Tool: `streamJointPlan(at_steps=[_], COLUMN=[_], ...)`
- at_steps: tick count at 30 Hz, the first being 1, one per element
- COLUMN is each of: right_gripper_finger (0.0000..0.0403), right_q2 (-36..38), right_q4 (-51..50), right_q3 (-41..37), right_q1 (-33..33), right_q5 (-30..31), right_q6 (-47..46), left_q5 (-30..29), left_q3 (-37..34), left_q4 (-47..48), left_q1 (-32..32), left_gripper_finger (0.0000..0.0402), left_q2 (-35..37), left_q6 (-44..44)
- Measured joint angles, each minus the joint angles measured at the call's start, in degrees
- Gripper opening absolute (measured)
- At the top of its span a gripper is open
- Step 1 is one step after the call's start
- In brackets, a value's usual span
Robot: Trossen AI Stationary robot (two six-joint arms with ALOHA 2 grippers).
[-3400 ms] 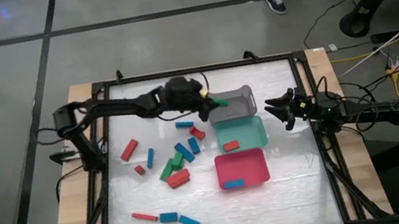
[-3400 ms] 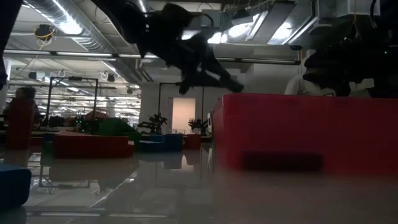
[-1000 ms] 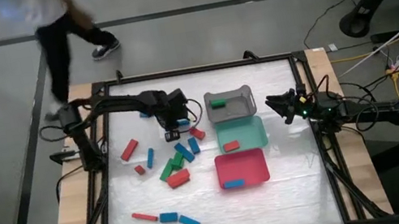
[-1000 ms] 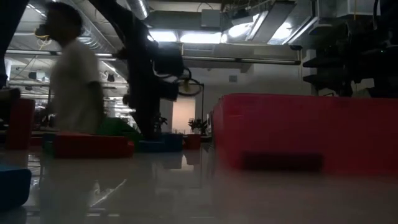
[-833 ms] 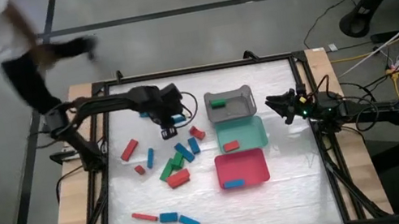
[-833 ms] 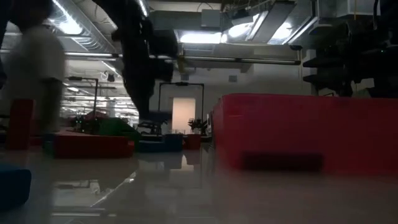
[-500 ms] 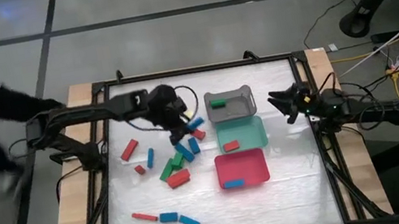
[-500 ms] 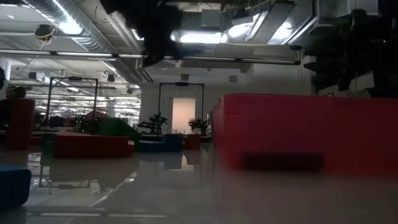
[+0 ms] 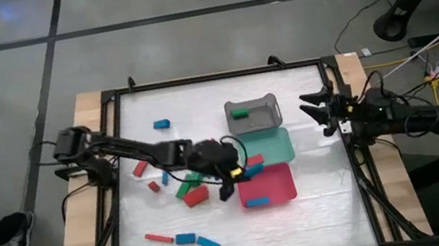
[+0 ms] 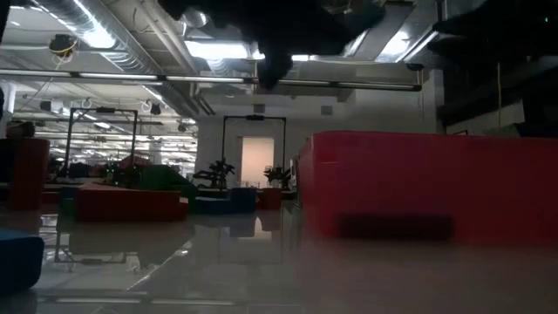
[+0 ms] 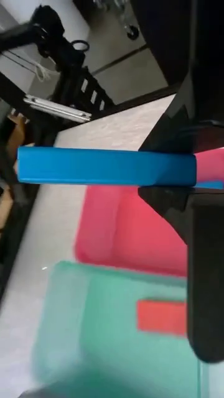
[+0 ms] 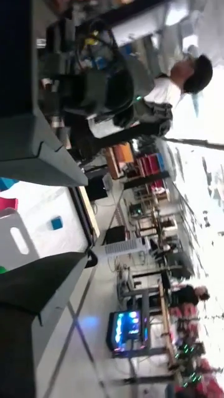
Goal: Sort blocks
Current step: Put the blue block into the red bin, then put the green block into the black bin
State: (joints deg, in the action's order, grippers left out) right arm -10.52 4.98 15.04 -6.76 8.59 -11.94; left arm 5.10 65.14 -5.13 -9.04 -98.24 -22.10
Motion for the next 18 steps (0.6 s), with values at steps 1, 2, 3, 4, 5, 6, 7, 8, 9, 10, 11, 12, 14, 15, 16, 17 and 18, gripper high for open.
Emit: streamJointPlan(at_steps=[1, 2, 3, 4, 5, 6, 7, 8, 9, 10, 11, 12, 14, 15, 16, 17, 18], right_gripper_finger=[0.0186, 0.0186, 0.0186, 0.0186, 0.0186, 0.0186, 0.0186, 0.0186, 0.0186, 0.0186, 0.0186, 0.0186, 0.0186, 0.0186, 0.0186, 0.0186, 0.0186], right_q2=[-1.6, -3.4, -5.3, -7.4, -9.5, -11.6, -13.9, -16.0, -18.1, -20.2, -22.2, -24.1, -28.3, -30.5, -32.4, -34.3, -36.1], right_q4=[0.0, 0.1, 0.1, 0.0, 0.1, 0.0, -0.1, -0.1, -0.1, -0.5, -0.6, -0.5, -0.6, -0.6, -0.6, -0.8, -0.9], right_q3=[1.3, 2.8, 4.1, 5.6, 7.1, 8.4, 9.9, 11.2, 12.5, 13.8, 15.0, 16.0, 17.9, 18.8, 19.5, 20.1, 20.8], right_q1=[0.0, 0.0, 0.0, 0.0, 0.0, 0.0, 0.0, 0.0, 0.0, 0.0, 0.0, 0.0, 0.0, 0.0, 0.0, 0.0, 0.0], right_q5=[-0.7, -1.4, -2.3, -3.1, -4.0, -4.8, -5.7, -6.5, -7.2, -8.0, -8.6, -9.4, -10.9, -11.8, -12.9, -13.8, -14.7], right_q6=[1.0, 2.0, 2.8, 3.5, 4.4, 5.0, 5.7, 6.3, 6.6, 6.9, 7.2, 7.6, 7.8, 7.8, 7.9, 7.9, 8.2], left_q5=[0.0, 0.0, 0.0, 0.0, 0.0, 0.0, 0.0, -0.1, -0.1, -0.1, -0.1, -0.1, -0.3, -0.3, -0.3, -0.2, 0.5], left_q3=[0.0, 0.0, 0.0, 0.0, 0.0, 0.0, 0.0, 0.0, 0.0, 0.0, 0.0, 0.0, 0.0, 0.0, 0.0, 0.1, 0.1], left_q4=[-0.8, -1.6, -2.4, -2.8, -3.1, -3.6, -4.0, -4.5, -4.6, -4.7, -4.6, -4.5, -4.4, -4.6, -4.8, -4.7, -4.5], left_q1=[-0.3, -0.5, -0.8, -1.0, -1.2, -1.3, -1.5, -1.5, -1.5, -1.5, -1.4, -1.4, -1.4, -1.4, -1.4, -1.3, -1.3], left_gripper_finger=[0.0053, 0.0055, 0.0057, 0.0059, 0.0061, 0.0063, 0.0065, 0.0068, 0.0071, 0.0076, 0.0081, 0.0088, 0.0106, 0.0115, 0.0125, 0.0134, 0.0142], left_q2=[-1.2, -2.5, -3.8, -5.0, -6.1, -7.1, -7.9, -8.6, -9.1, -9.6, -9.9, -10.1, -10.3, -10.3, -10.3, -10.1, -10.1], left_q6=[-0.5, -1.3, -1.5, -1.7, -1.9, -2.5, -3.1, -4.1, -5.4, -7.3, -9.6, -11.3, -13.6, -13.8, -14.0, -14.4, -15.0])
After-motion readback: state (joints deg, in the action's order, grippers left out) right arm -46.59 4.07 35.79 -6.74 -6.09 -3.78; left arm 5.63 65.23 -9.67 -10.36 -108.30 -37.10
